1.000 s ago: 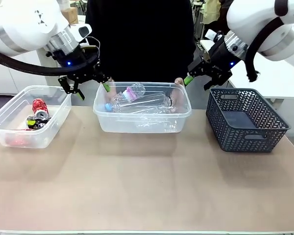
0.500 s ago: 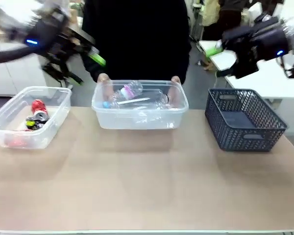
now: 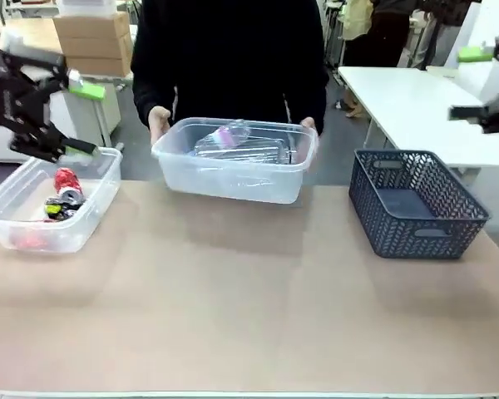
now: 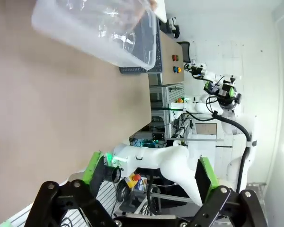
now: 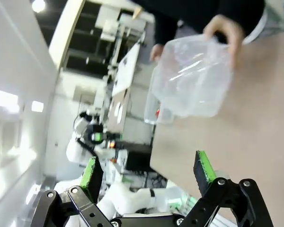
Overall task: Sort the waste into each basket.
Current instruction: Release the Organizing box you were holding.
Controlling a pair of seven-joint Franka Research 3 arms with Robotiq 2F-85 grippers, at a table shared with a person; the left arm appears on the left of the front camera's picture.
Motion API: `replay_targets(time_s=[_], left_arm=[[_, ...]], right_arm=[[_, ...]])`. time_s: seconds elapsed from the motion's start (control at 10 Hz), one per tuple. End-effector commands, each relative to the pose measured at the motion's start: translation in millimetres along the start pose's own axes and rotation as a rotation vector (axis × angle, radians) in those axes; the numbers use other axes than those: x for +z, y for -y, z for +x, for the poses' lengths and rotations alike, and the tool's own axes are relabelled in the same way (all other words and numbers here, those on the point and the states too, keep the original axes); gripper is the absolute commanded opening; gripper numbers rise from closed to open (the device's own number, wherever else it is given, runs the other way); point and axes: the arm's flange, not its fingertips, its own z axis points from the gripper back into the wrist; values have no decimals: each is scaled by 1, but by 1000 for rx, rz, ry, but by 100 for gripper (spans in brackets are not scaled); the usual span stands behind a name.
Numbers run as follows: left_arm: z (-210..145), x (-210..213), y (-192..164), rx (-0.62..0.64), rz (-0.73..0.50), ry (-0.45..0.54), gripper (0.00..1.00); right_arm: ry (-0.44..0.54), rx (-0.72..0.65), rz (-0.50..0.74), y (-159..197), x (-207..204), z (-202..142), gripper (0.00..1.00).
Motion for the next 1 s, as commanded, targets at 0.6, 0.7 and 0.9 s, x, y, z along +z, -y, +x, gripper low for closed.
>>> replay_targets(time_s=[0.6, 0.7, 0.9], left_arm=[[11, -14, 24, -1, -5, -34, 100], [11, -14, 24, -1, -5, -34, 100], [11, -14, 24, -1, -5, -34, 100]], right_arm=[[-63, 21, 32, -12, -16, -9, 100], [-63, 21, 32, -12, -16, -9, 100], [-63, 21, 32, -12, -16, -9, 100]])
